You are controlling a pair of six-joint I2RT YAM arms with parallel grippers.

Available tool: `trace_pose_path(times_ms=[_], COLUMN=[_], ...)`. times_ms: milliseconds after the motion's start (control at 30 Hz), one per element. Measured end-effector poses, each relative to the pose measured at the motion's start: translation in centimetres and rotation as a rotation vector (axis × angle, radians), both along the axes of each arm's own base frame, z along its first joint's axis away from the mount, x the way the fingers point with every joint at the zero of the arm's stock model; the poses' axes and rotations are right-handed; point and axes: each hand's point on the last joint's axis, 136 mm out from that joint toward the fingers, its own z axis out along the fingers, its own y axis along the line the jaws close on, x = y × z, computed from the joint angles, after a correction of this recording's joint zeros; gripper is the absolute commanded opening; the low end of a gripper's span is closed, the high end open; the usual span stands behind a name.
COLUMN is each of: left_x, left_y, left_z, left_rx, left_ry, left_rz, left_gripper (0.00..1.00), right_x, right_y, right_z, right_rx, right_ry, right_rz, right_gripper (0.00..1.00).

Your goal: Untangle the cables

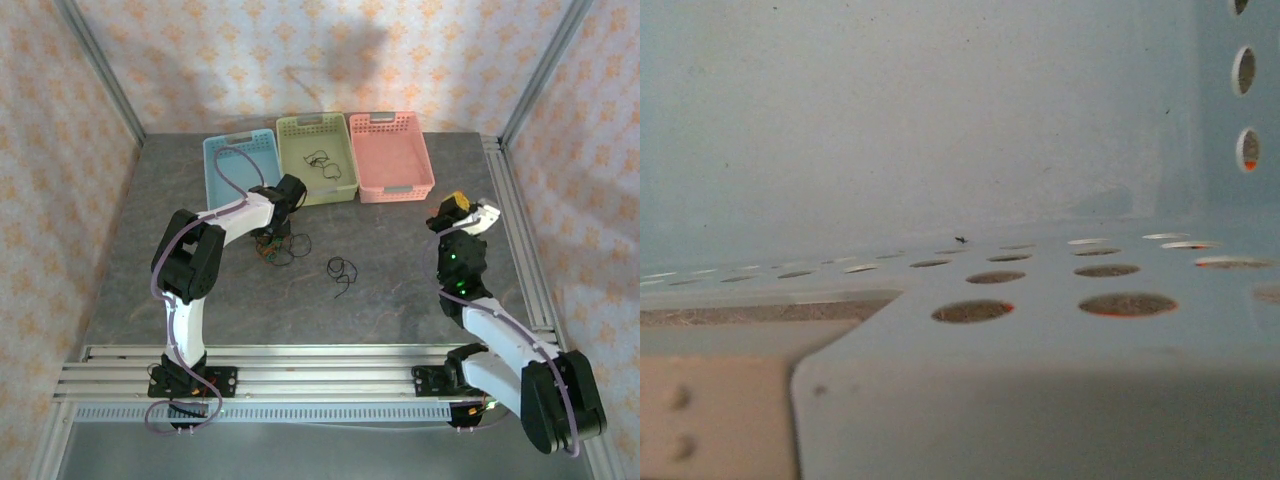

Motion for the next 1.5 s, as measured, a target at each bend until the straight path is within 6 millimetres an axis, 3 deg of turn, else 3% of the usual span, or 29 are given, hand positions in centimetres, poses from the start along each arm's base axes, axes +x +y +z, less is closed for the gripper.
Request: trace_pose_path(times_ms=[433, 700, 833, 1033, 1133, 1333, 1500], left_x=[-0.1, -1.0, -1.3, -2.4, -3.6, -5.8, -6.8], left_y=[-0.9, -0.5, -0.1, 1.5, 3.5, 7.0, 8.0], left_z=[-0.6, 1.1, 3.0, 6.3, 7.5, 9.0, 9.7], left_rx=[-0.060, -0.145, -0.197, -0.256, -0.279, -0.303, -0.317], left_ry=[0.003, -0.047, -0.097, -0.199, -0.248, -0.330, -0.382], left_rz=[-0.004, 0.025, 0.038, 0.071, 0.120, 0.213, 0.236], left_gripper=[0.43, 0.43, 0.43, 0.43, 0.43, 0.44, 0.44], right_x=[1.1, 2.7, 3.6, 5.6, 6.6, 8.5, 9.9], right_y=[5.9, 12.3, 15.9, 21.0, 23.1, 27.0, 30.0], right_z=[7.5, 13.6, 15.1, 16.6, 17.7, 19.8, 20.0], right_rx=[0.031, 0.019, 0.011, -0.002, -0.004, -0.003, 0.002], right_ry=[-0.033, -0.055, -0.049, -0.033, -0.041, -0.076, -0.081], right_rz=[0.323, 0.551, 0.651, 0.768, 0.813, 0.891, 0.945], right_gripper=[0.00, 0.00, 0.00, 0.00, 0.00, 0.00, 0.00])
